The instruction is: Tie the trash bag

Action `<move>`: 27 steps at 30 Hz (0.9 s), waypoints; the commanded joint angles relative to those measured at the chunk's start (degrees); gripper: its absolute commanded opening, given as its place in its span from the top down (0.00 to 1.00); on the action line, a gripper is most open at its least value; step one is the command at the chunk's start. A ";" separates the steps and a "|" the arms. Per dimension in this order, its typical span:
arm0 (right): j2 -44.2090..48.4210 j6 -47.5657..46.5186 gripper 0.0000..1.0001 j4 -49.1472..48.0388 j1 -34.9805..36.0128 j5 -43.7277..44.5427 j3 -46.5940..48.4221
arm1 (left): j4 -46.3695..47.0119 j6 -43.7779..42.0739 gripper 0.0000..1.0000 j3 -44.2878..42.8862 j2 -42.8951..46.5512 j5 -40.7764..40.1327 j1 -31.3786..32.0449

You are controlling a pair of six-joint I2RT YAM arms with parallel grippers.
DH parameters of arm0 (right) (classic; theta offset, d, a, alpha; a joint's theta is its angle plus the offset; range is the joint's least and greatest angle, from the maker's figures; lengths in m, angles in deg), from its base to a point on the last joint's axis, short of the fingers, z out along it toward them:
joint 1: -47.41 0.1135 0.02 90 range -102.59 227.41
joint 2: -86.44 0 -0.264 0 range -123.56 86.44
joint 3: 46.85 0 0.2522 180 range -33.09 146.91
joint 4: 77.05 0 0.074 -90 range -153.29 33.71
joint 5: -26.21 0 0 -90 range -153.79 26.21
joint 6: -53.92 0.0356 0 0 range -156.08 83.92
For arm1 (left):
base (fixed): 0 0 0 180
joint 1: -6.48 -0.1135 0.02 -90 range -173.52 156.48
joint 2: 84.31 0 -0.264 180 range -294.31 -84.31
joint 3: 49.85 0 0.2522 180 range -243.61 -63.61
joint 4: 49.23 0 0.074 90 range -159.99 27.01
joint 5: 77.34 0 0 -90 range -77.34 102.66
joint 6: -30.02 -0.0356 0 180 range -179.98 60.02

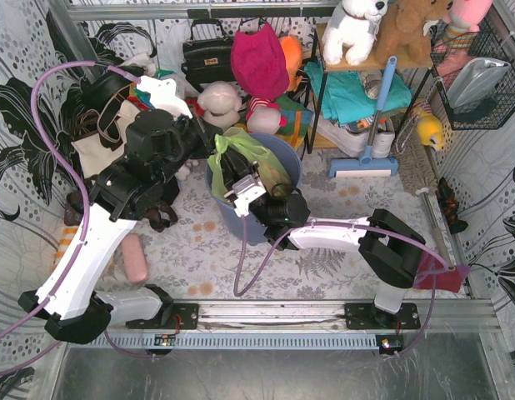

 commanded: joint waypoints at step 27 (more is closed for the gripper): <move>11.07 0.89 0.76 -7.23 2.28 2.24 -9.49 | 5.36 -2.85 1.00 -0.29 3.00 -2.02 0.21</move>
